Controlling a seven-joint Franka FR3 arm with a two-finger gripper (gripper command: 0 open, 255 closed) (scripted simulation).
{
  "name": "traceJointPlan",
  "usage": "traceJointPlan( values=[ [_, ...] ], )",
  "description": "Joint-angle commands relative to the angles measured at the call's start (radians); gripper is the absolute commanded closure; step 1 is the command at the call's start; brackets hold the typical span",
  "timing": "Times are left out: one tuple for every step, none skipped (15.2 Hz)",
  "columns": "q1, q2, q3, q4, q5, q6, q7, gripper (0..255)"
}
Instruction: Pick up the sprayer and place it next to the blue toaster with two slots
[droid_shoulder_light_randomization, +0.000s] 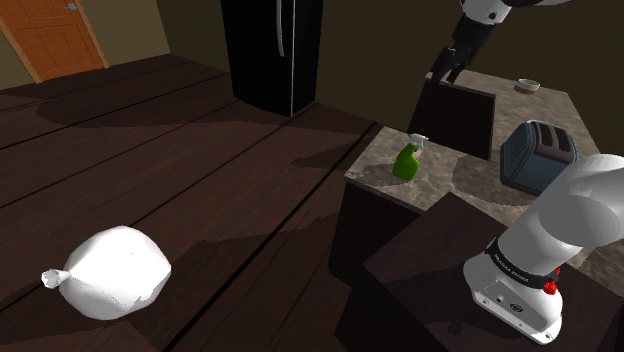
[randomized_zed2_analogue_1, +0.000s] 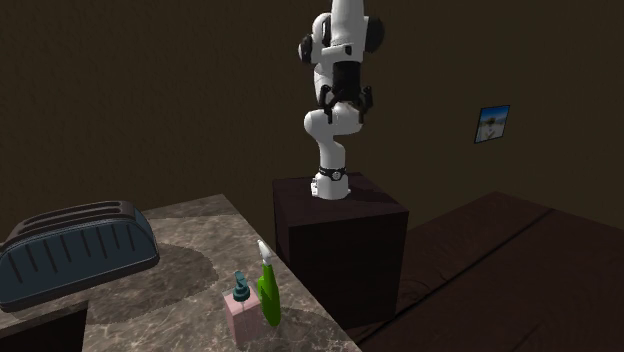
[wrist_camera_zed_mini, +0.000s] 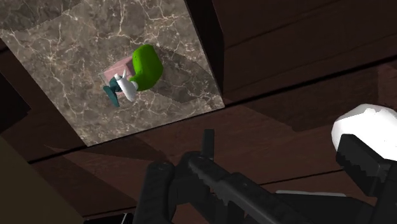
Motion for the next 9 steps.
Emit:
traceJointPlan(
  values=[
    [-0.006,0.038,-0.042,-0.014,-0.014,0.047,-0.052,0],
    [-0.008,0.062,-0.061,-0.017,-0.019,0.071,-0.077,0],
    [-0.009,0.087,-0.081,-0.019,-0.023,0.095,-0.1,0],
    [-0.009,0.114,-0.1,-0.02,-0.026,0.119,-0.125,0],
    [-0.009,0.142,-0.12,-0.02,-0.029,0.143,-0.149,0],
    [-0.009,0.171,-0.139,-0.018,-0.029,0.167,-0.174,0],
    [-0.007,0.202,-0.159,-0.014,-0.029,0.19,-0.2,0],
    [-0.005,0.233,-0.179,-0.009,-0.027,0.214,-0.226,0],
    [-0.003,0.266,-0.198,-0.003,-0.024,0.236,-0.253,0]
  ],
)
